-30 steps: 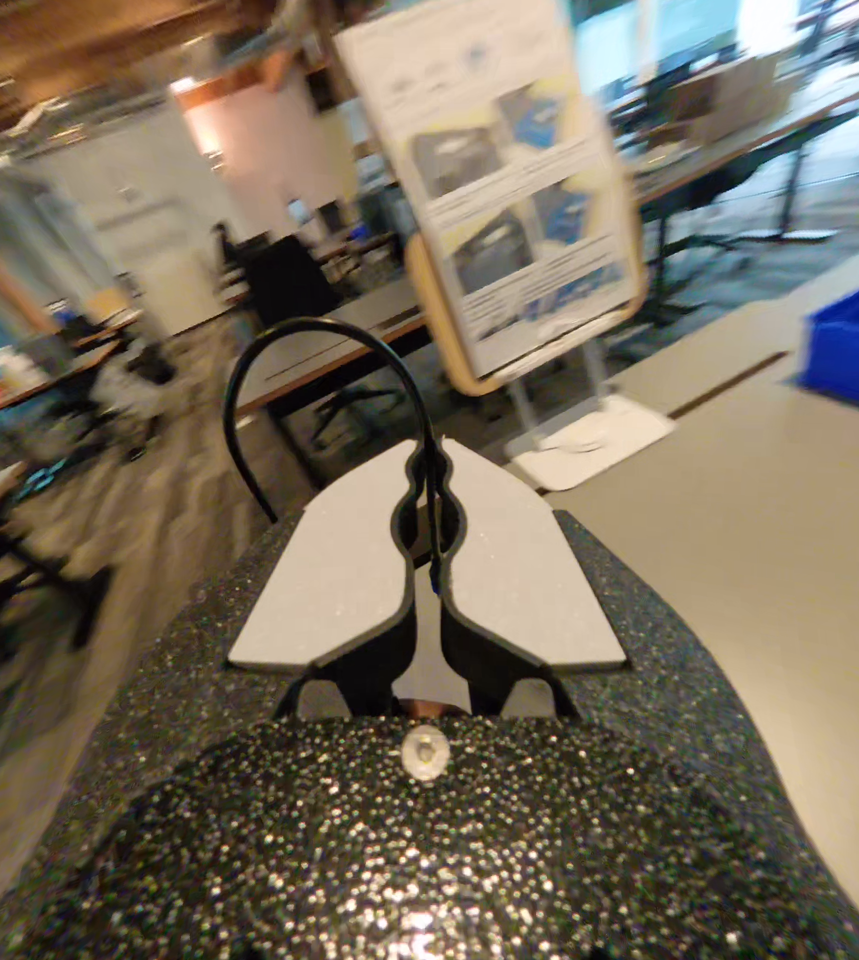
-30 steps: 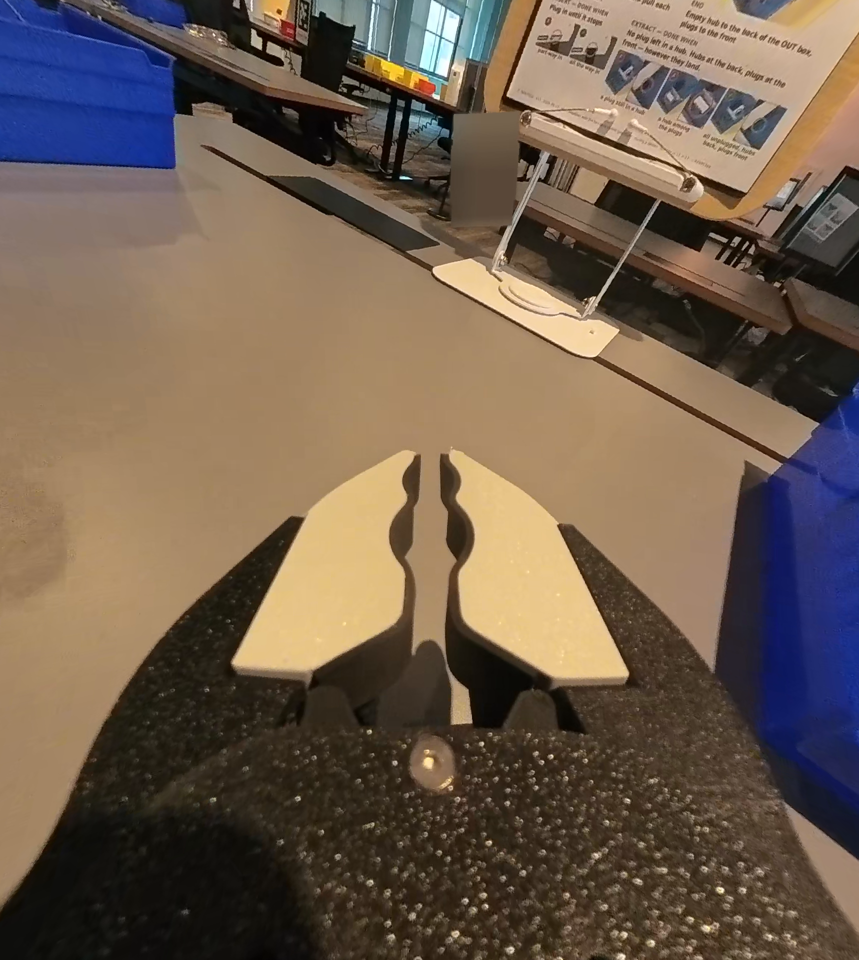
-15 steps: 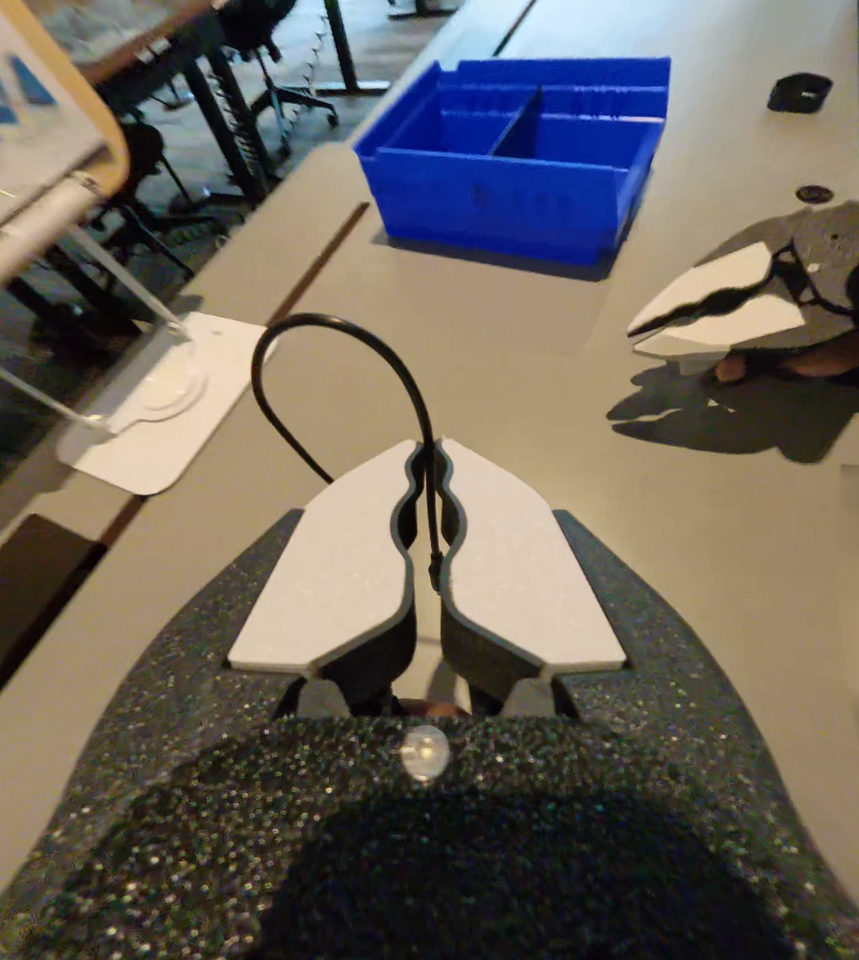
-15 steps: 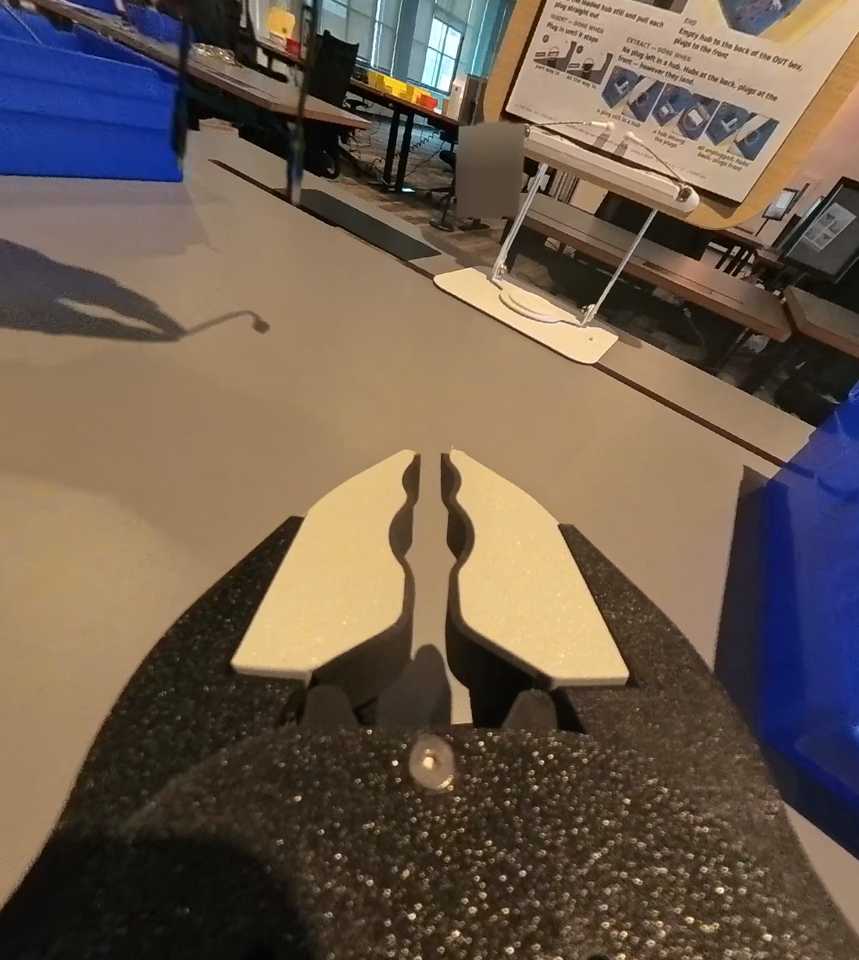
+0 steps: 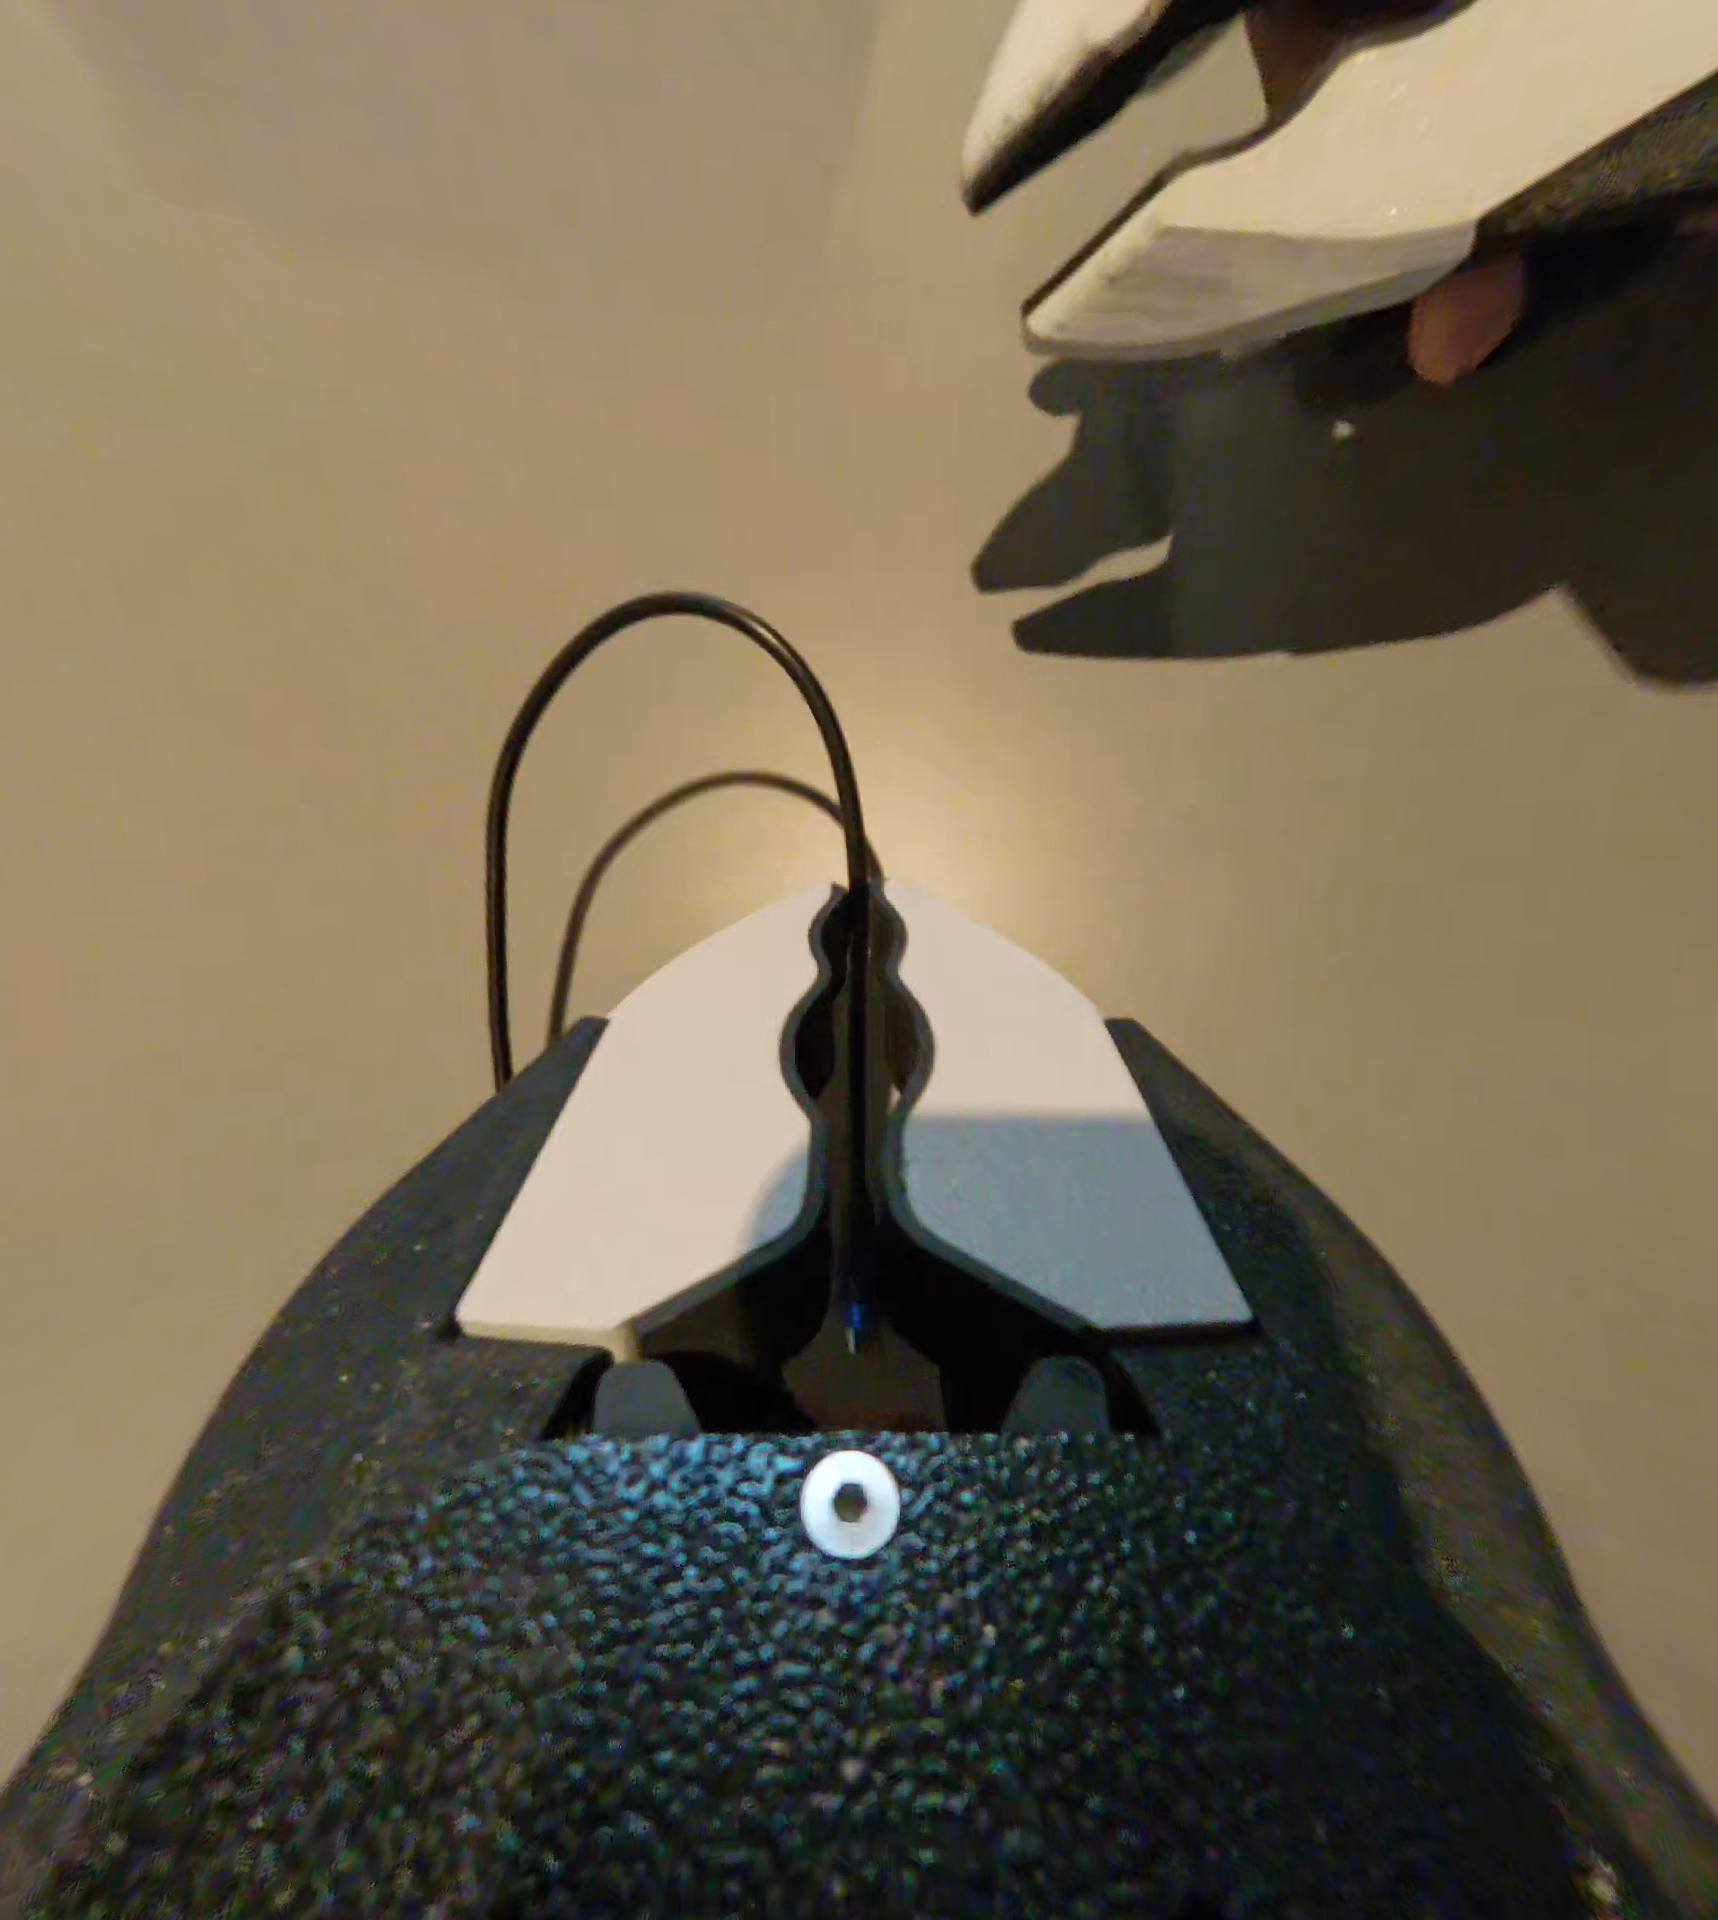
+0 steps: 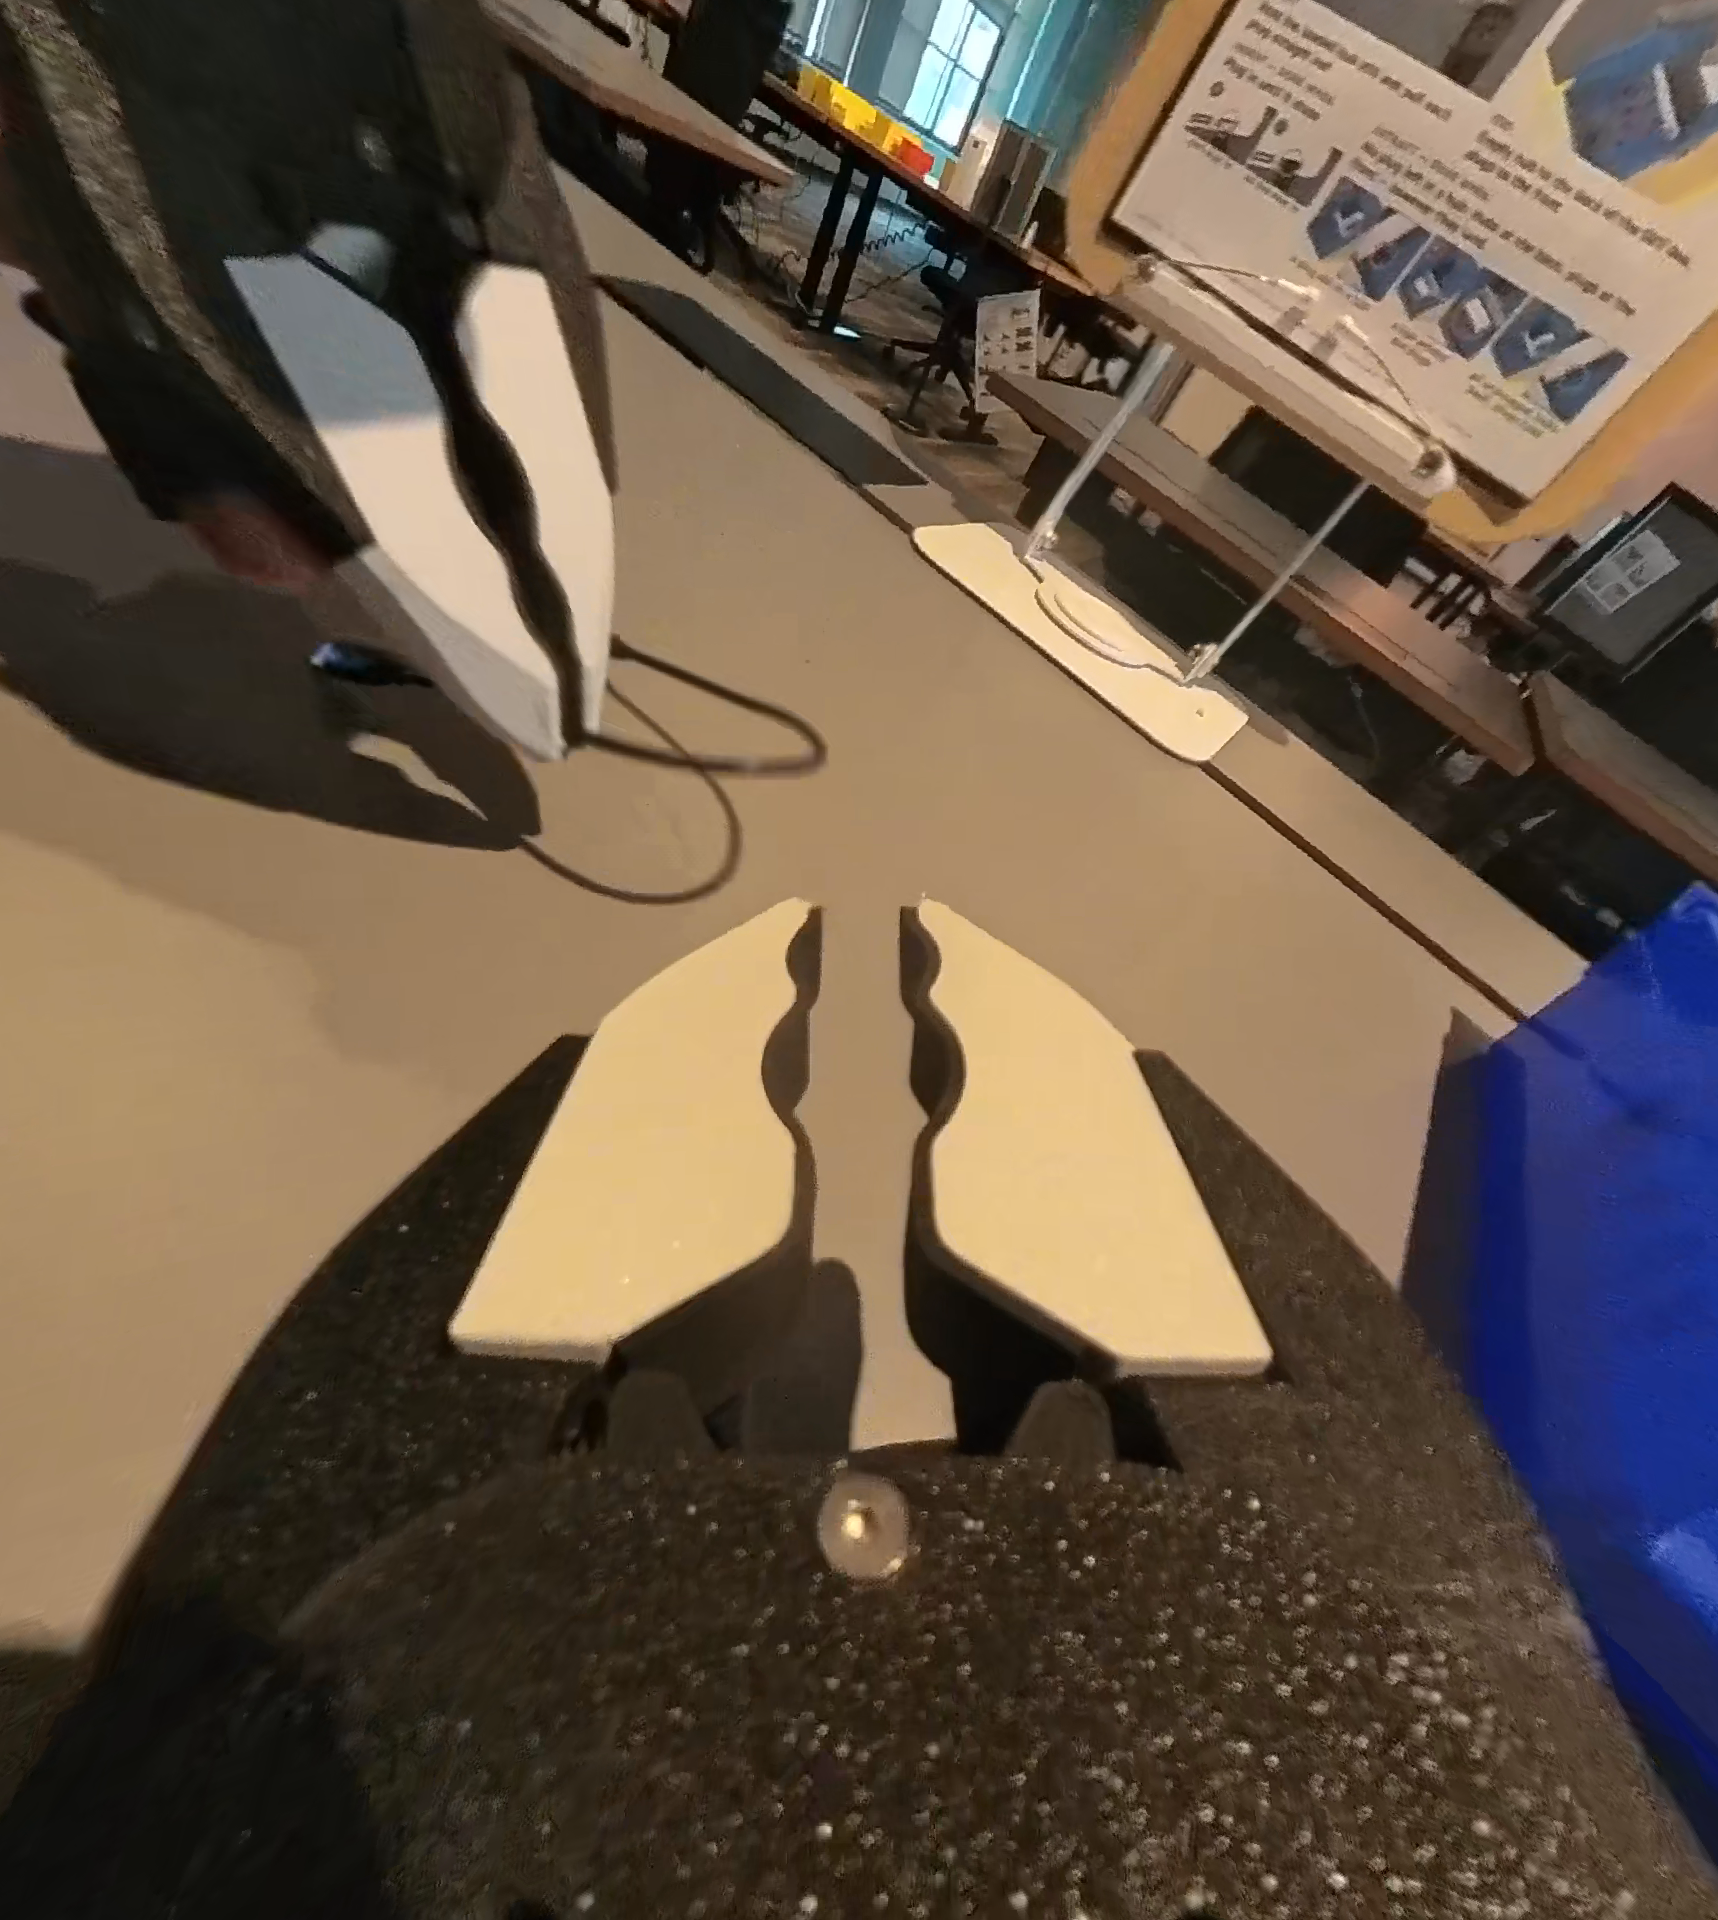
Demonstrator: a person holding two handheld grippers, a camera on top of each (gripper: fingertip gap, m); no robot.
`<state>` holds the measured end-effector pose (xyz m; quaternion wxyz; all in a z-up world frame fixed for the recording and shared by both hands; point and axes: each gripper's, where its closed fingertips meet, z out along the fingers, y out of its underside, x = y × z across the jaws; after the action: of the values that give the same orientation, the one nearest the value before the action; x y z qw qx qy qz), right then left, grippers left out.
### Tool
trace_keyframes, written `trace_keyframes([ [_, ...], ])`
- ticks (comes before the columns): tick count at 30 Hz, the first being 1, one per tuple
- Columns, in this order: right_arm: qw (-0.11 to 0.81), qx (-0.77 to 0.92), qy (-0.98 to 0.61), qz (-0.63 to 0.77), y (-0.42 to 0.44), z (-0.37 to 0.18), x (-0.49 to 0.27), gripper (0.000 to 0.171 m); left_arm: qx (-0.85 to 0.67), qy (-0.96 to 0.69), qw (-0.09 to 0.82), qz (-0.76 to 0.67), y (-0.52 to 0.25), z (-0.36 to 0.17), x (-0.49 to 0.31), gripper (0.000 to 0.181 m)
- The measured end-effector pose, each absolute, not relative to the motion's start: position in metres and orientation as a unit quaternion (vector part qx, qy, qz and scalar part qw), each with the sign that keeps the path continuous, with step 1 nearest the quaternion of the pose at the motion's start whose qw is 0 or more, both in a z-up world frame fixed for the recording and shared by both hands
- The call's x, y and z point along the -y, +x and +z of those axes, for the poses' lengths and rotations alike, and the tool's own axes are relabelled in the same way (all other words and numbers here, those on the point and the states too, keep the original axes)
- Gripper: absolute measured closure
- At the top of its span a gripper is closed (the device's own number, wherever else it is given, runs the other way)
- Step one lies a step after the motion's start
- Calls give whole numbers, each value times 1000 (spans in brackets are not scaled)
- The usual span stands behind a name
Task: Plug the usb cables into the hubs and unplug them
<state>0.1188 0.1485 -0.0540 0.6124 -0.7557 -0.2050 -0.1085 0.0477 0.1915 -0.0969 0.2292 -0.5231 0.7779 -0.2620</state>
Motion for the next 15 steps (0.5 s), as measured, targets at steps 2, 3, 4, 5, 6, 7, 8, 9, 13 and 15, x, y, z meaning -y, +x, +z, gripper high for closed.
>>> trace_keyframes([
  [2, 602, 231, -754, -127, 113, -59, -149, 156, -786, -522, 207, -258, 49, -111, -185, 178],
  [3, 595, 242, -754, -136, 111, -62, -149, 156, -789, -523, 199, -254, 49, -117, -183, 178],
  [4, 588, 252, -755, -144, 109, -65, -149, 155, -792, -522, 193, -250, 49, -122, -181, 178],
  [5, 581, 262, -756, -150, 108, -67, -149, 154, -794, -521, 189, -248, 49, -126, -180, 178],
  [6, 574, 270, -757, -154, 106, -70, -150, 153, -795, -521, 187, -248, 49, -128, -180, 178],
  [7, 568, 276, -759, -157, 105, -72, -150, 153, -792, -520, 191, -256, 50, -127, -179, 178],
  [8, 564, 280, -761, -156, 104, -74, -150, 152, -789, -521, 191, -265, 50, -125, -178, 176],
  [9, 561, 284, -763, -152, 104, -75, -150, 151, -786, -521, 190, -274, 50, -123, -177, 173],
  [13, 539, 302, -780, -103, 98, -83, -151, 147, -767, -520, 207, -313, 48, -109, -183, 163],
  [15, 519, 321, -790, -63, 91, -88, -150, 144, -744, -520, 241, -343, 47, -93, -194, 160],
])
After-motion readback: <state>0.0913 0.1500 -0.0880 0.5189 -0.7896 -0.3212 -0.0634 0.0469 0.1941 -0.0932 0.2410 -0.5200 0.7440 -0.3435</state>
